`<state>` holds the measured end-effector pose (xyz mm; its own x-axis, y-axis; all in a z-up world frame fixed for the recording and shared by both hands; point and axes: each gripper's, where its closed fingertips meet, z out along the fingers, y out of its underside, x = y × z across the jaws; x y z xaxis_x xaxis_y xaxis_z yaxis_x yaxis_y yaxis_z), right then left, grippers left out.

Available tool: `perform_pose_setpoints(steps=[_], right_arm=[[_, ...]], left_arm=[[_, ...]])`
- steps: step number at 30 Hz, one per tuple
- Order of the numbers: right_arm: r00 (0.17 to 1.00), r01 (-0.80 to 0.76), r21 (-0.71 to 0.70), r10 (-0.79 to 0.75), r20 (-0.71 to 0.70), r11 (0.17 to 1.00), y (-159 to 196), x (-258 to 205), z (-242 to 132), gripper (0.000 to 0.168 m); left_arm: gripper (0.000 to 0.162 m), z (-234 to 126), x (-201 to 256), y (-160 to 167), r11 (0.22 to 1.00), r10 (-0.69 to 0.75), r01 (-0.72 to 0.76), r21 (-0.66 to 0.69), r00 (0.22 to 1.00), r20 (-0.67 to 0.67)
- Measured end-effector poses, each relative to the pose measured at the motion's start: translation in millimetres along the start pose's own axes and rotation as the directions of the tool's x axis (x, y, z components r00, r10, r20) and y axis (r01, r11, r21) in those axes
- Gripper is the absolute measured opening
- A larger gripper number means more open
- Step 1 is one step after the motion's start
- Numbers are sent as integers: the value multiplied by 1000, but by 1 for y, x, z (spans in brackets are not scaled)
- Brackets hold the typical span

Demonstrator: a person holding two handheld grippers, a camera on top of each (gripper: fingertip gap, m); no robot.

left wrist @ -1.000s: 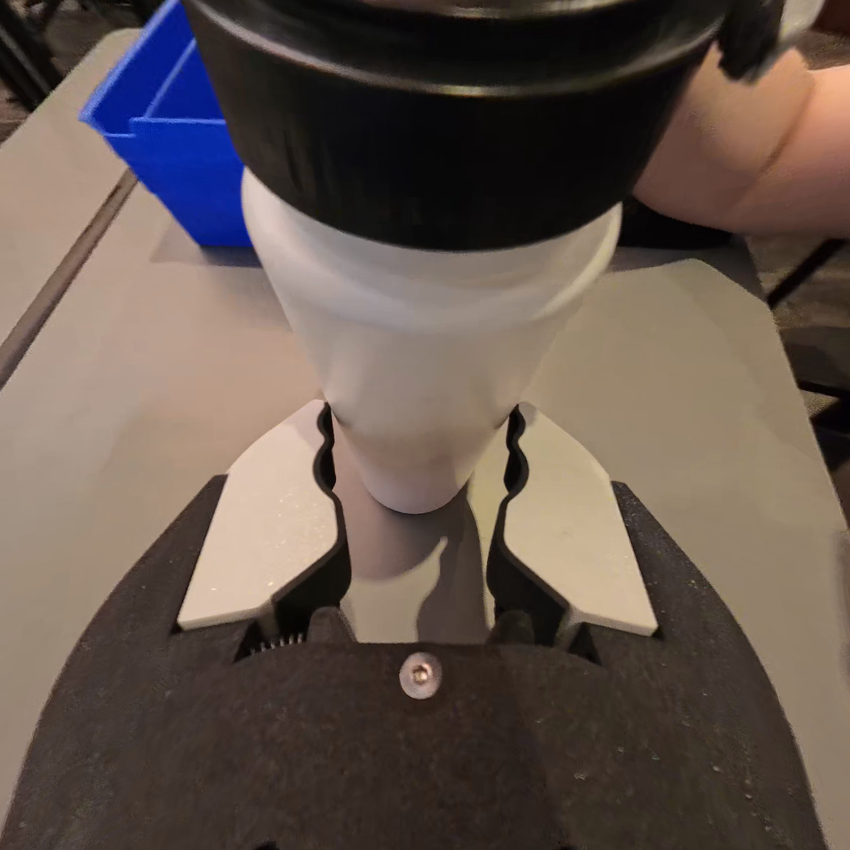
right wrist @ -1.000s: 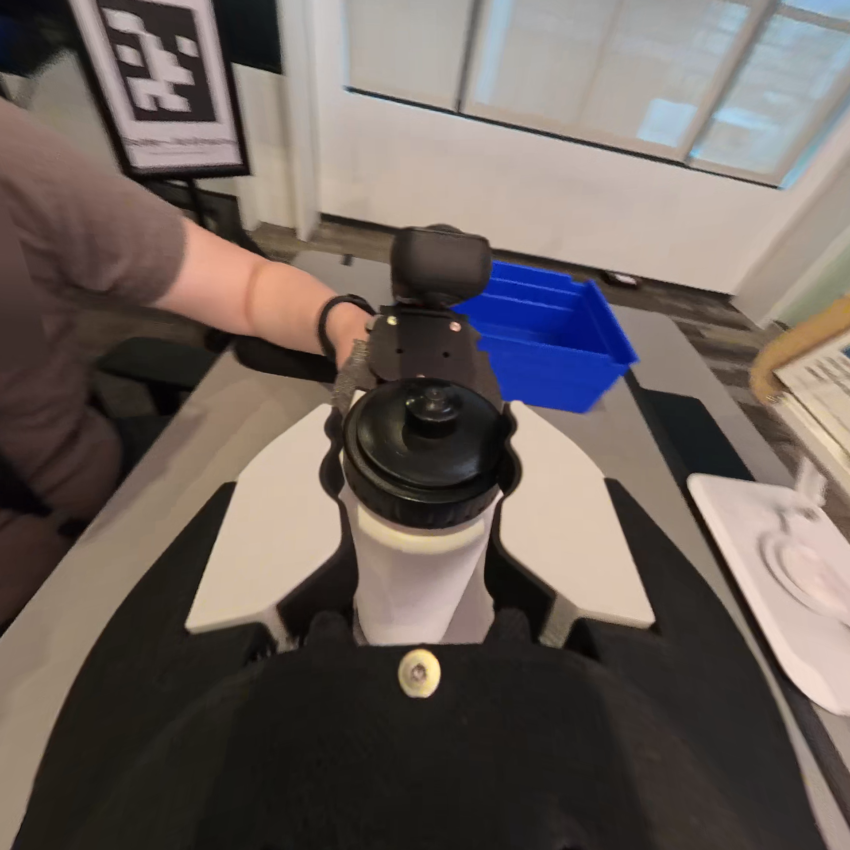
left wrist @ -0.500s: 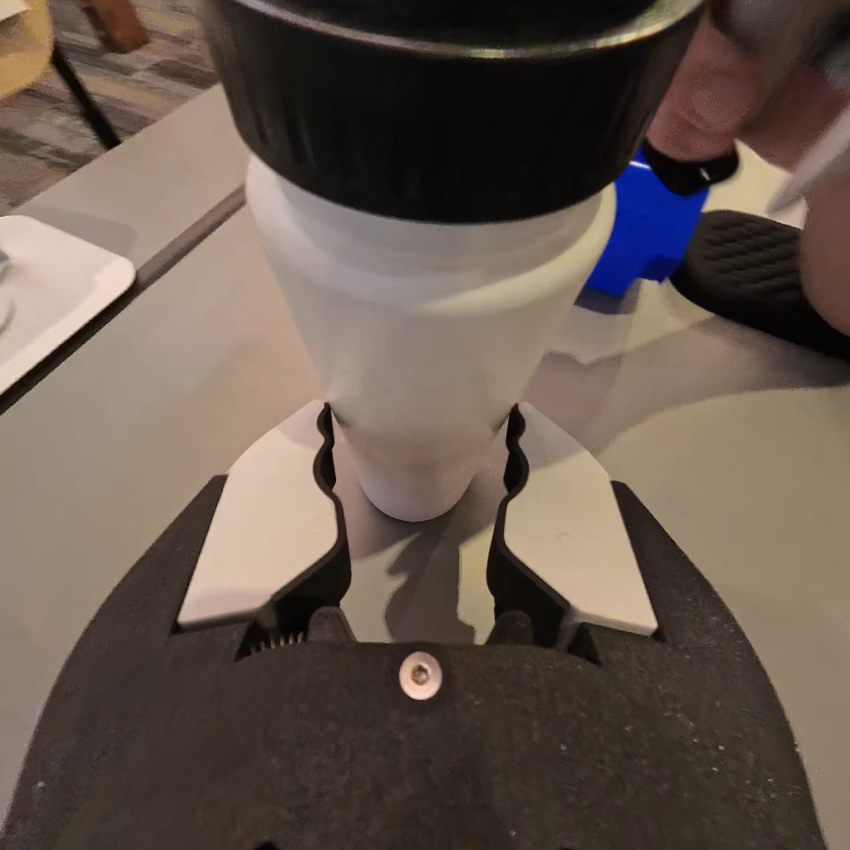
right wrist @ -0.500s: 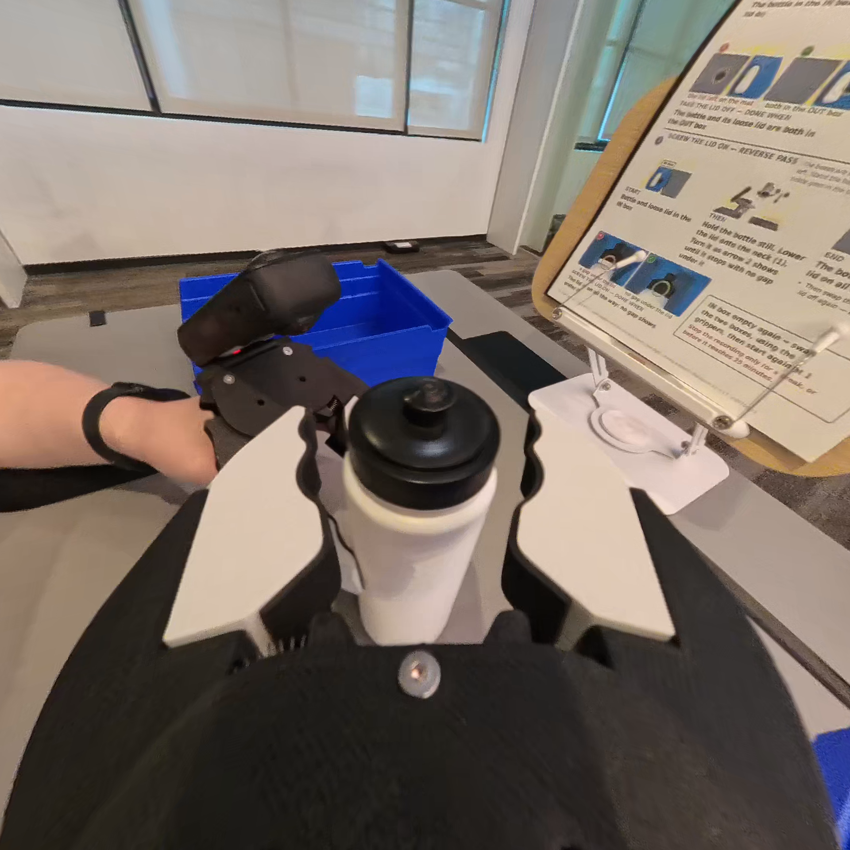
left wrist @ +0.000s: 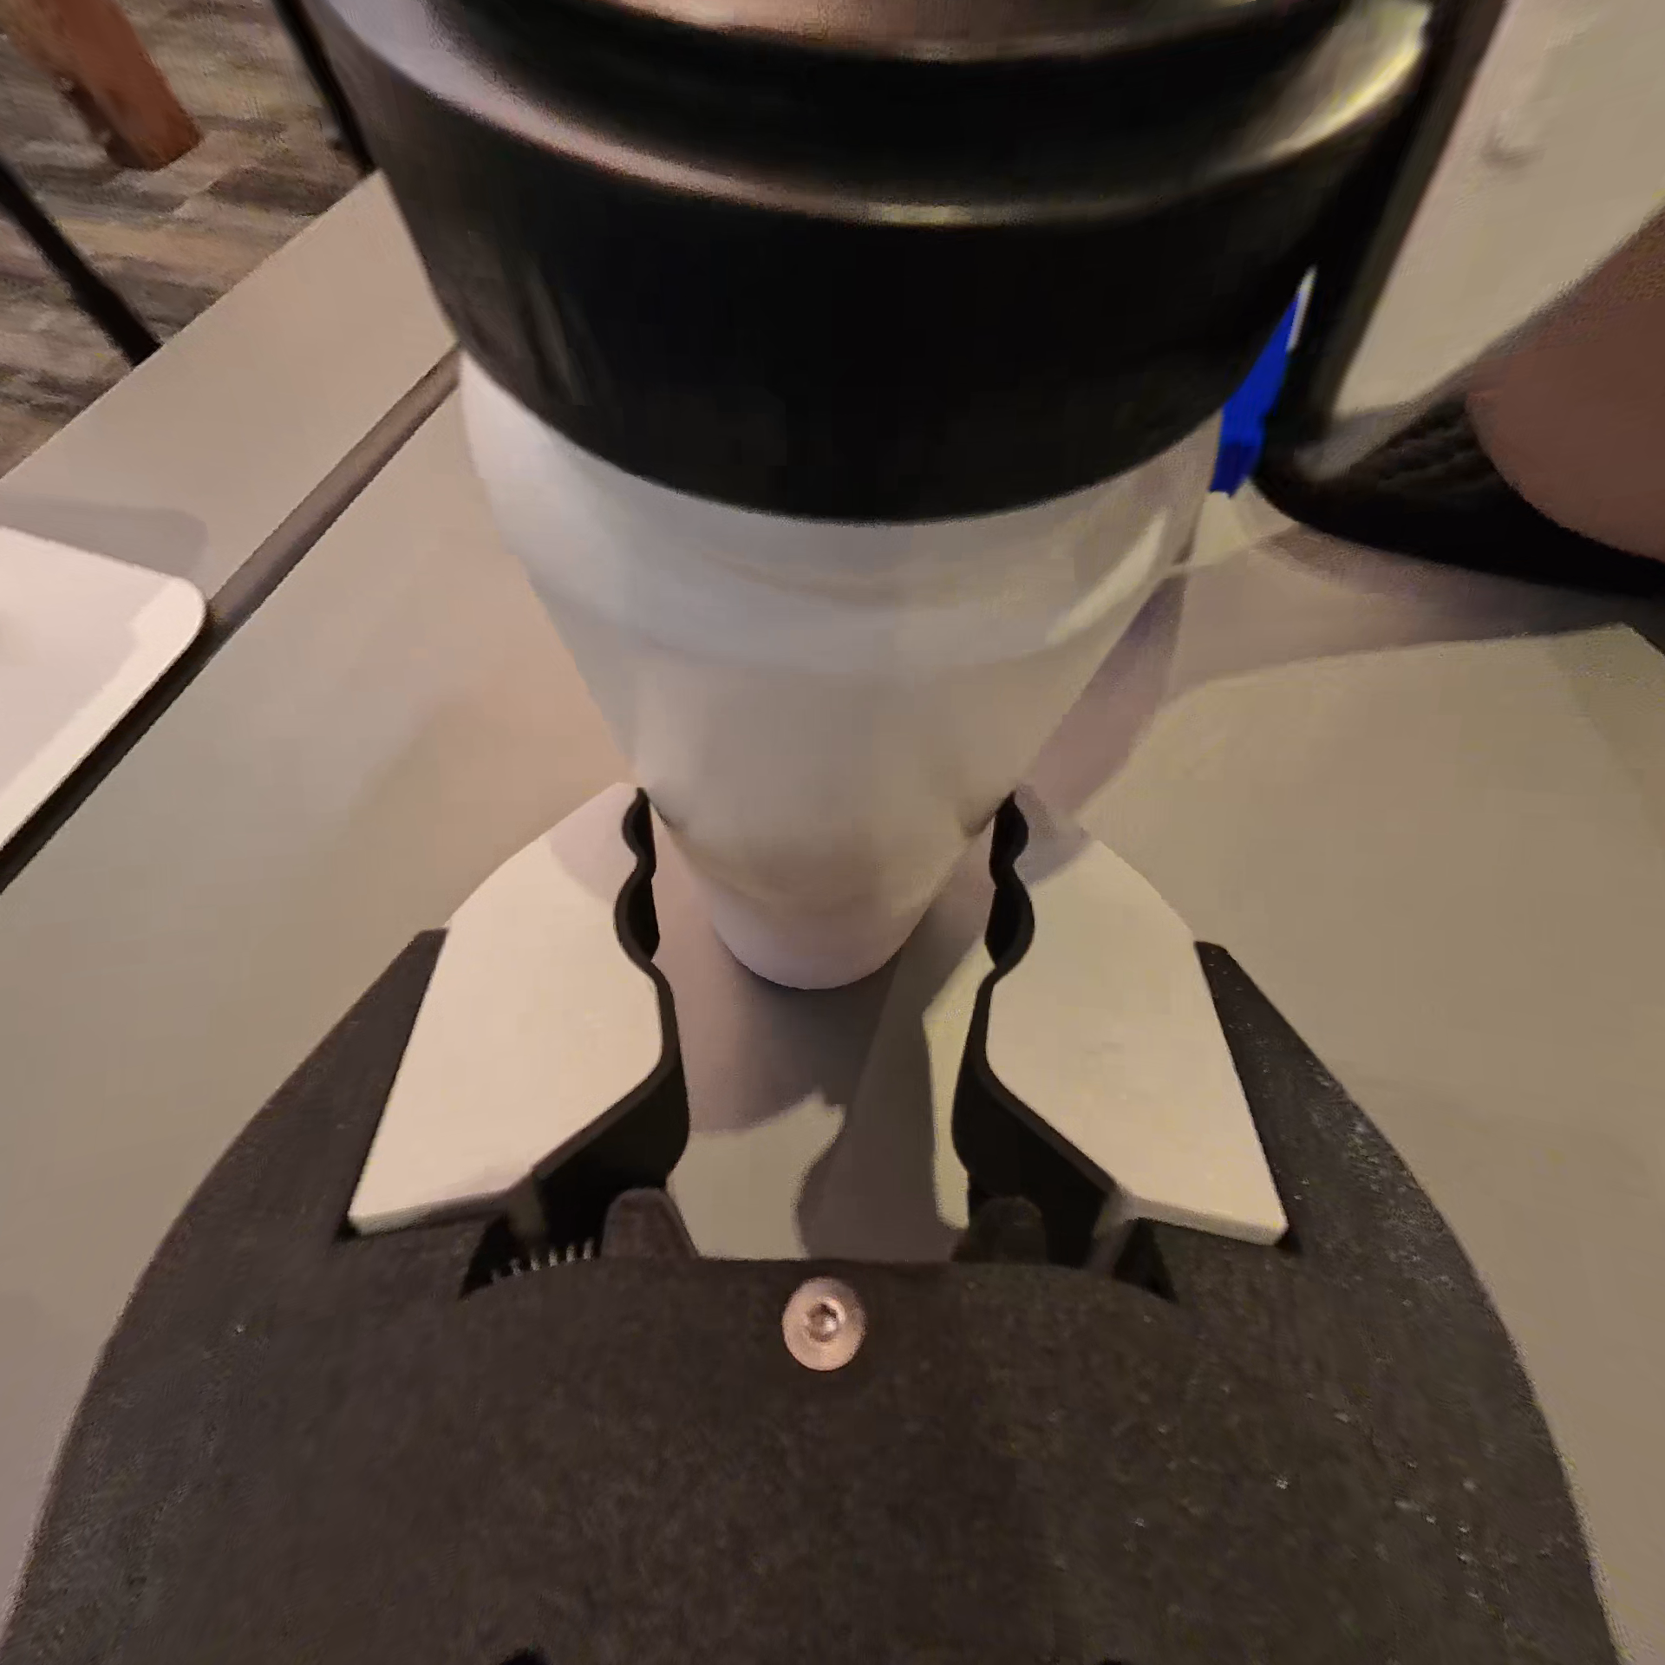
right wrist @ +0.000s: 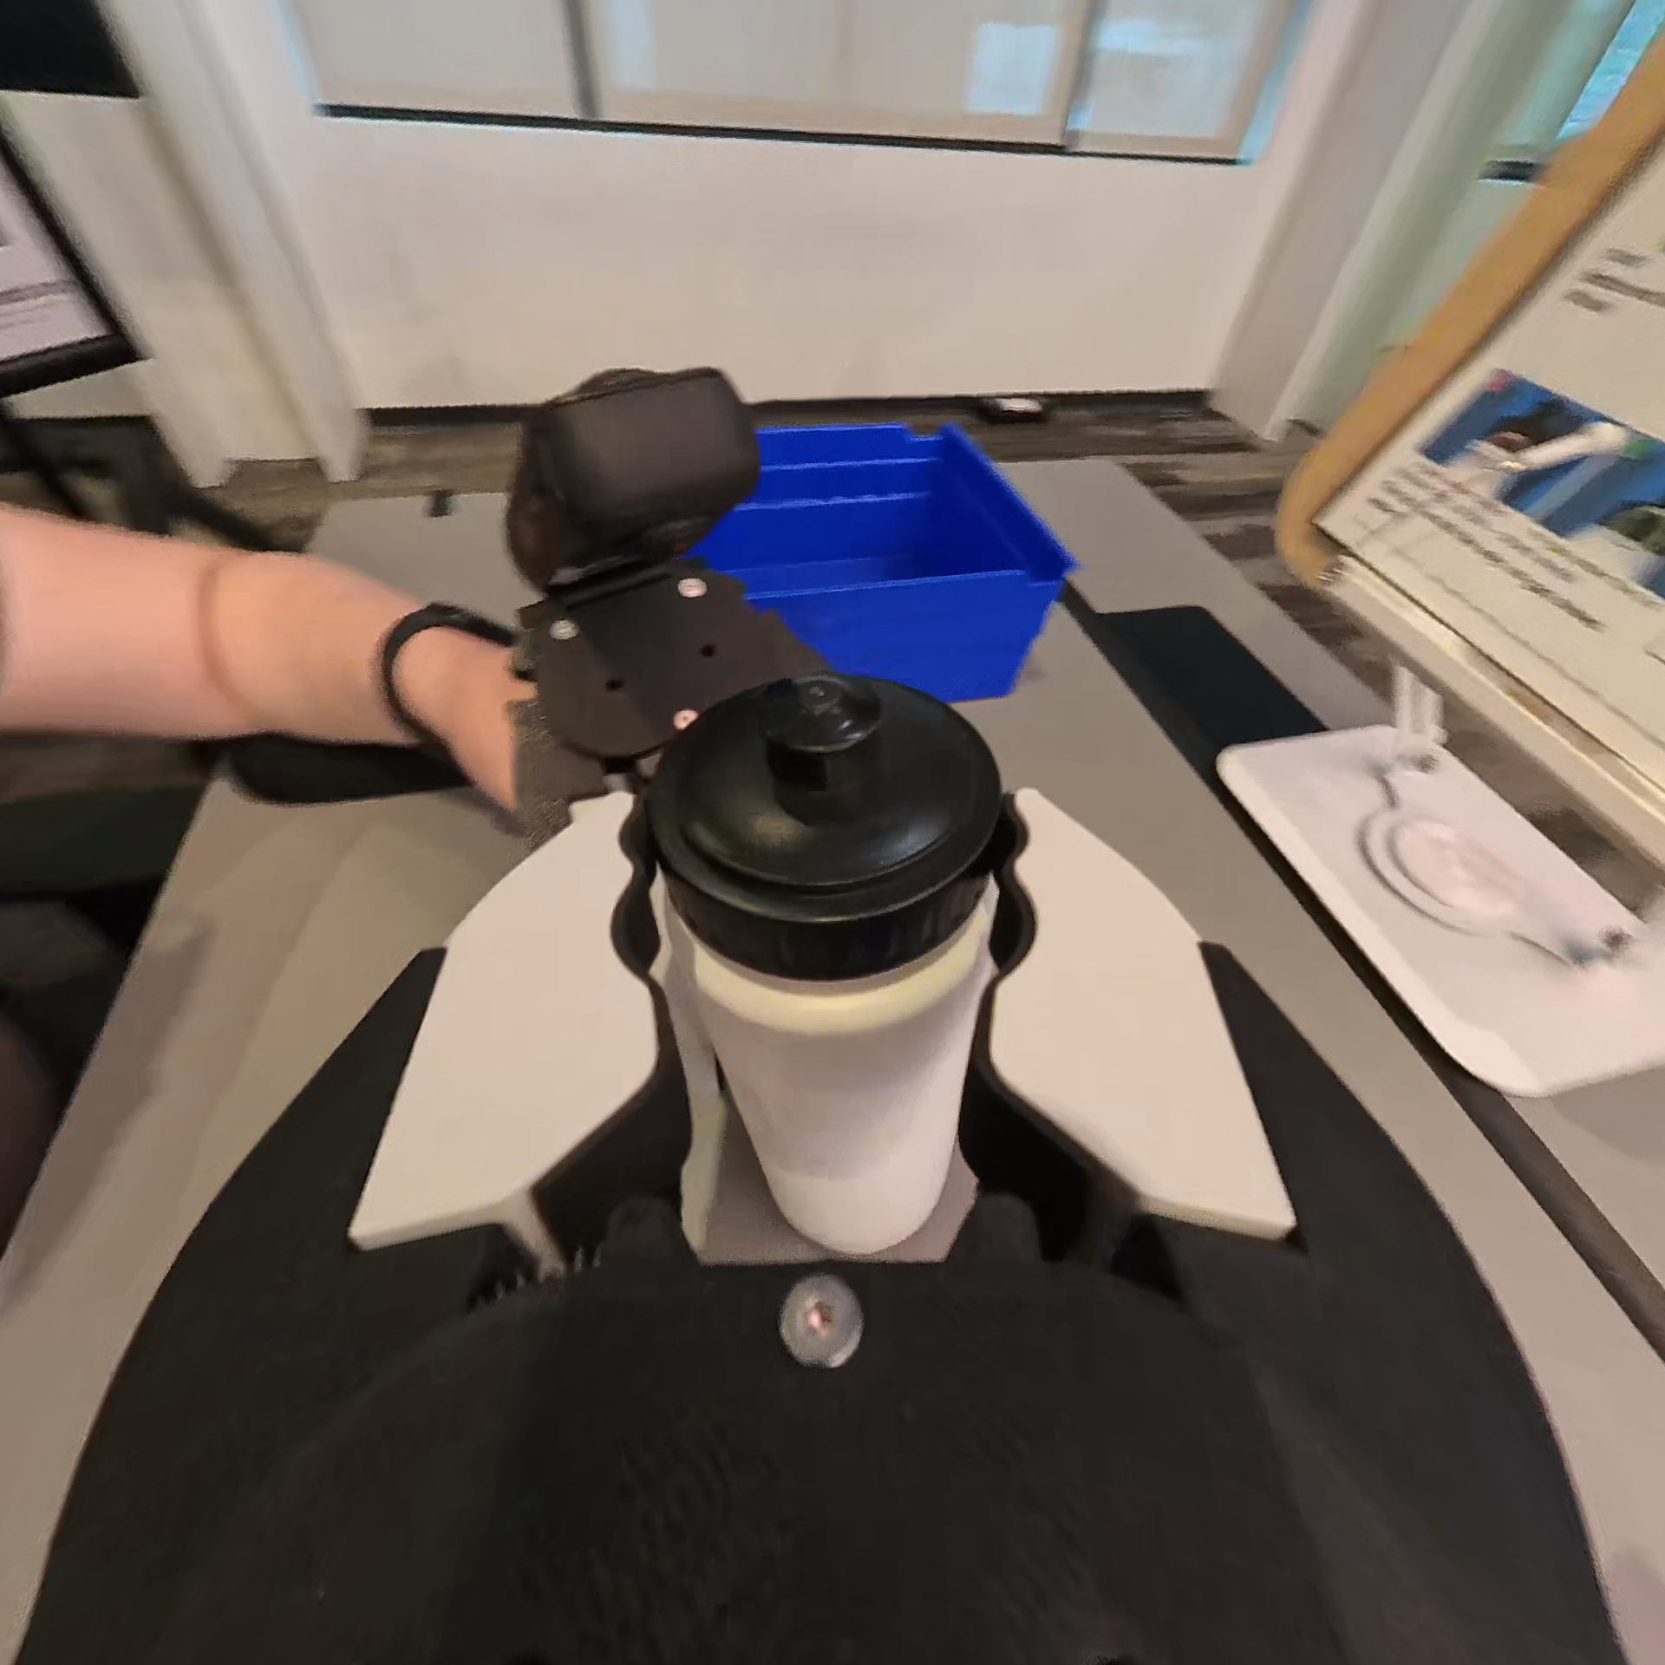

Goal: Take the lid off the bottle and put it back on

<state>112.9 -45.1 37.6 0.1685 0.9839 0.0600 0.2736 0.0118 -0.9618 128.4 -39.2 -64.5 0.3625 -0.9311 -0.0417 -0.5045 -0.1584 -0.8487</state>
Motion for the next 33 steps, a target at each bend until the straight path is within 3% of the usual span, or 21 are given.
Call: perform_pose_setpoints(steps=[5,8,13,17,20,23,24,28,33], right_arm=[[958,23,61,-39,285,998,2,-28,-19,74],[942,2,80,-29,336,997,1,-34,-21,74],[989,-60,132,41,144,989,-8,-5,-9,89],[980,-24,184,59,-191,983,-19,24,-4,100],[929,-3,151,59,-366,989,-13,29,4,99],[904,-27,102,68,-422,994,-2,29,11,90],[908,-35,110,78,-412,993,-2,28,12,77],[943,-75,124,111,-312,989,-4,25,11,77],[990,-140,95,136,41,986,-3,5,4,77]], left_arm=[[72,4,33,-3,997,80,-79,11,985,-154],[72,4,42,-4,994,106,-105,18,975,-196],[72,5,21,-4,999,-38,41,25,991,-126],[72,-1,-13,1,996,-90,89,14,994,59],[72,-2,-18,2,993,-122,120,21,989,83],[72,-2,-16,2,994,-107,107,12,989,99],[72,-2,-15,2,995,-101,101,8,990,99],[71,-1,-11,2,996,-88,88,1,993,76],[71,0,1,2,999,-16,17,-29,1000,6]])
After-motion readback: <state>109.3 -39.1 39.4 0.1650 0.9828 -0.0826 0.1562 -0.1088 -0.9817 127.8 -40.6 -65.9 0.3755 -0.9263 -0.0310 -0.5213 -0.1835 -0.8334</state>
